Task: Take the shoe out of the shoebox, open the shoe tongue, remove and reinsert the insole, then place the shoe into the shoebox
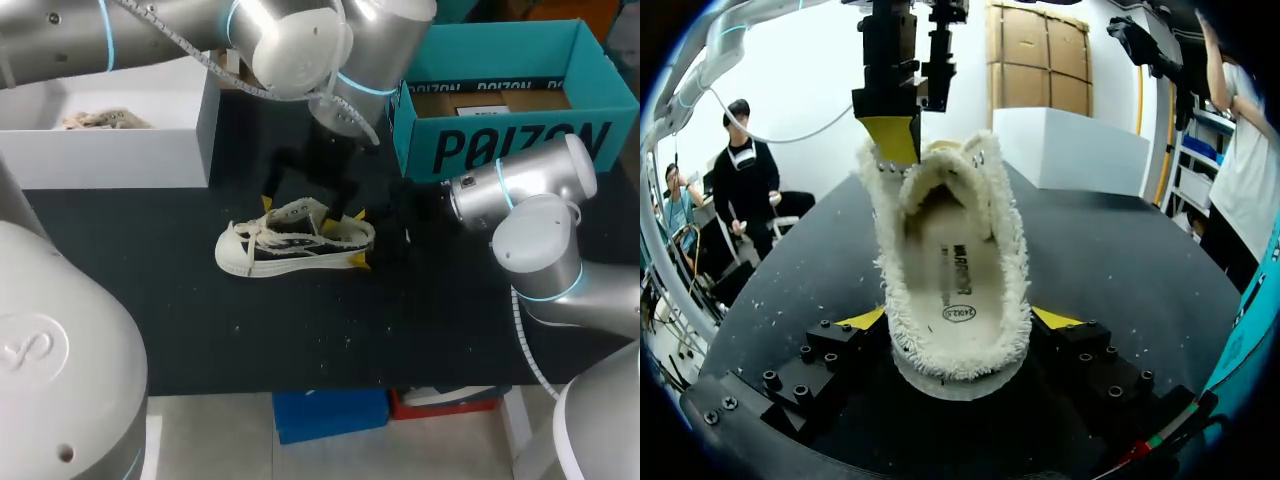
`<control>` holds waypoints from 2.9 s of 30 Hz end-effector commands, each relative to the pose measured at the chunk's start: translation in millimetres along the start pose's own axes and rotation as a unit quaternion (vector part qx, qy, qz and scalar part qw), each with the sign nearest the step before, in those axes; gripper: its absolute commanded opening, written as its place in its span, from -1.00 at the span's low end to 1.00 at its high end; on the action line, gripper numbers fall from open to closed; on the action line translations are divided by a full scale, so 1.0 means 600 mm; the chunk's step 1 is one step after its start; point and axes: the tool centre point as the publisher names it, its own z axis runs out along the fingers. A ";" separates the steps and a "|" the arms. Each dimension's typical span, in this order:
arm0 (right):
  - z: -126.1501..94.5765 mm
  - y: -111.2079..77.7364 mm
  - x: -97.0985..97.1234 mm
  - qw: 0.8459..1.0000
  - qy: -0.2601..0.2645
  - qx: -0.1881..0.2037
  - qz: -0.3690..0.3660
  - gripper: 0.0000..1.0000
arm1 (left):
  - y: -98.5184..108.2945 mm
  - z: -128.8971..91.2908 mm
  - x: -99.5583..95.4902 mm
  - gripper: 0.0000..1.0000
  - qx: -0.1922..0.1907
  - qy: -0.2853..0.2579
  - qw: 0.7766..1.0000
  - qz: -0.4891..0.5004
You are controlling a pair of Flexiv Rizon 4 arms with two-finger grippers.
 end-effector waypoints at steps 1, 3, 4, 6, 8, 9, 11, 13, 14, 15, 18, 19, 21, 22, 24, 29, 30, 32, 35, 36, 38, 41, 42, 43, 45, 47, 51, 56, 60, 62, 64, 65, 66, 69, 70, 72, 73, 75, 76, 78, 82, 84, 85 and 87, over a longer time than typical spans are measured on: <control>0.005 -0.001 -0.001 1.000 -0.001 0.000 0.001 -1.00 | -0.006 0.011 0.018 1.00 -0.006 -0.026 1.000 -0.004; 0.005 -0.001 -0.001 1.000 -0.001 0.000 0.001 -1.00 | -0.007 0.017 0.019 1.00 -0.007 -0.028 1.000 -0.007; 0.005 -0.001 -0.001 1.000 -0.001 0.000 0.001 -1.00 | -0.007 0.020 0.018 1.00 -0.008 -0.029 1.000 -0.007; 0.005 -0.001 -0.001 1.000 -0.001 0.000 0.001 -1.00 | -0.008 0.024 0.017 0.70 -0.008 -0.032 0.999 -0.008; 0.005 -0.001 -0.001 1.000 -0.001 0.000 0.001 -1.00 | -0.010 0.028 0.016 0.47 -0.006 -0.040 0.999 -0.006; 0.005 -0.001 -0.001 1.000 -0.001 0.000 0.001 -1.00 | -0.011 0.030 0.015 0.44 -0.006 -0.041 0.999 -0.004; 0.005 -0.001 -0.001 1.000 -0.001 0.000 0.001 -1.00 | -0.012 0.034 0.015 0.18 -0.005 -0.049 0.999 0.000; 0.005 -0.001 -0.001 1.000 -0.001 0.000 0.001 -1.00 | -0.011 0.037 0.016 -0.11 -0.004 -0.053 0.999 0.003; 0.005 -0.001 -0.001 1.000 -0.001 0.000 0.001 -1.00 | -0.011 0.039 0.016 -0.12 -0.005 -0.056 0.998 0.005; 0.005 -0.001 -0.001 1.000 -0.001 0.000 0.001 -1.00 | -0.011 0.040 0.017 -0.11 -0.005 -0.060 0.998 0.008; 0.005 -0.001 -0.001 1.000 -0.001 0.000 0.001 -1.00 | -0.011 0.044 0.019 -0.36 -0.006 -0.064 0.998 0.010; 0.005 -0.001 -0.001 1.000 -0.001 0.000 0.001 -1.00 | -0.011 0.045 0.019 -0.66 -0.006 -0.065 0.998 0.010; 0.005 -0.001 -0.001 1.000 -0.001 0.000 0.001 -1.00 | -0.011 0.045 0.018 -1.00 -0.007 -0.067 0.998 0.010; 0.005 -0.001 -0.001 1.000 -0.001 0.000 0.001 -1.00 | -0.012 0.046 0.018 -1.00 -0.007 -0.068 0.998 0.010; 0.005 -0.001 -0.001 1.000 -0.001 0.000 0.001 -1.00 | -0.012 0.045 0.017 -1.00 -0.005 -0.069 0.998 0.010; 0.005 -0.001 -0.001 1.000 -0.001 0.000 0.001 -1.00 | -0.013 0.040 0.015 -1.00 -0.002 -0.067 0.998 0.012; 0.005 -0.001 -0.001 1.000 -0.001 0.000 0.001 -1.00 | -0.013 0.039 0.015 -1.00 0.000 -0.065 0.998 0.012; 0.005 -0.001 -0.001 1.000 -0.001 0.000 0.001 -1.00 | -0.012 0.034 0.015 -1.00 0.005 -0.063 0.998 0.014; 0.005 -0.001 -0.001 1.000 -0.001 0.000 0.001 -1.00 | -0.013 0.025 0.013 -1.00 0.010 -0.057 0.998 0.016; 0.005 -0.001 -0.001 1.000 -0.001 0.000 0.001 -1.00 | -0.013 0.021 0.011 -1.00 0.013 -0.053 0.998 0.016; 0.005 -0.001 -0.001 1.000 -0.001 0.000 0.001 -1.00 | -0.011 0.012 0.007 -1.00 0.020 -0.048 0.999 0.016; 0.005 -0.001 -0.001 1.000 -0.001 0.000 0.001 -1.00 | -0.009 0.002 -0.005 -1.00 0.028 -0.038 0.999 0.012; 0.005 -0.001 -0.001 1.000 -0.001 0.000 0.001 -1.00 | -0.008 0.000 -0.011 -1.00 0.030 -0.034 0.999 0.009; 0.005 -0.001 -0.001 1.000 -0.001 0.000 0.001 -1.00 | -0.007 -0.003 -0.018 -1.00 0.031 -0.031 0.999 0.006; 0.005 -0.001 -0.001 1.000 -0.001 0.000 0.001 -1.00 | -0.006 -0.006 -0.032 -1.00 0.035 -0.026 0.999 -0.001; 0.005 -0.001 -0.001 1.000 -0.001 0.000 0.001 -1.00 | -0.004 -0.008 -0.047 -1.00 0.037 -0.022 0.999 -0.007; 0.005 -0.001 -0.001 1.000 -0.001 0.000 0.001 -1.00 | 0.000 -0.005 -0.073 -1.00 0.043 -0.016 0.999 -0.014; 0.005 -0.001 -0.001 1.000 -0.001 0.000 0.001 -1.00 | 0.008 0.018 -0.093 -1.00 0.034 -0.018 0.999 -0.025; 0.005 -0.001 -0.001 1.000 -0.001 0.000 0.001 -1.00 | 0.013 0.035 -0.107 -1.00 0.025 -0.019 0.999 -0.033; 0.005 -0.001 -0.001 1.000 -0.001 0.000 0.001 -1.00 | 0.015 0.041 -0.113 -0.20 0.016 -0.020 0.999 -0.037; 0.005 -0.001 -0.001 1.000 -0.001 0.000 0.001 -1.00 | 0.016 0.045 -0.119 1.00 0.011 -0.018 0.999 -0.041; 0.005 -0.001 -0.001 1.000 -0.001 0.000 0.001 -1.00 | 0.017 0.047 -0.122 1.00 0.009 -0.018 0.999 -0.041; 0.005 -0.001 -0.001 1.000 -0.001 0.000 0.001 -1.00 | 0.017 0.049 -0.124 1.00 0.007 -0.016 0.999 -0.042; 0.005 -0.001 -0.001 1.000 -0.001 0.000 0.001 -1.00 | 0.018 0.053 -0.134 1.00 -0.003 -0.010 0.999 -0.051; 0.005 -0.001 -0.001 1.000 -0.001 0.000 0.001 -1.00 | 0.017 0.056 -0.136 1.00 -0.007 -0.009 0.998 -0.054; 0.005 -0.001 -0.001 1.000 -0.001 0.000 0.001 -1.00 | 0.016 0.061 -0.141 1.00 -0.011 -0.008 0.998 -0.060; 0.005 -0.001 -0.001 1.000 -0.001 0.000 0.001 -1.00 | 0.015 0.064 -0.143 1.00 -0.013 -0.006 0.998 -0.064; 0.005 -0.001 -0.001 1.000 -0.001 0.000 0.001 -1.00 | 0.012 0.069 -0.150 1.00 -0.020 -0.001 0.997 -0.076; 0.005 -0.001 -0.001 1.000 -0.001 0.000 0.001 -1.00 | 0.011 0.071 -0.154 1.00 -0.023 0.003 0.996 -0.081; 0.005 -0.001 -0.001 1.000 -0.001 0.000 0.001 -1.00 | 0.008 0.074 -0.160 1.00 -0.025 0.007 0.996 -0.088; 0.005 -0.001 -0.001 1.000 -0.001 0.000 0.001 -1.00 | 0.005 0.080 -0.173 1.00 -0.030 0.021 0.994 -0.101; 0.005 -0.001 -0.001 1.000 -0.001 0.000 0.001 -1.00 | 0.003 0.085 -0.179 1.00 -0.034 0.026 0.993 -0.109; 0.005 -0.001 -0.001 1.000 -0.001 0.000 0.001 -1.00 | 0.003 0.087 -0.182 1.00 -0.034 0.032 0.993 -0.112; 0.005 -0.001 -0.001 1.000 -0.001 0.000 0.001 -1.00 | 0.004 0.089 -0.189 1.00 -0.028 0.043 0.991 -0.122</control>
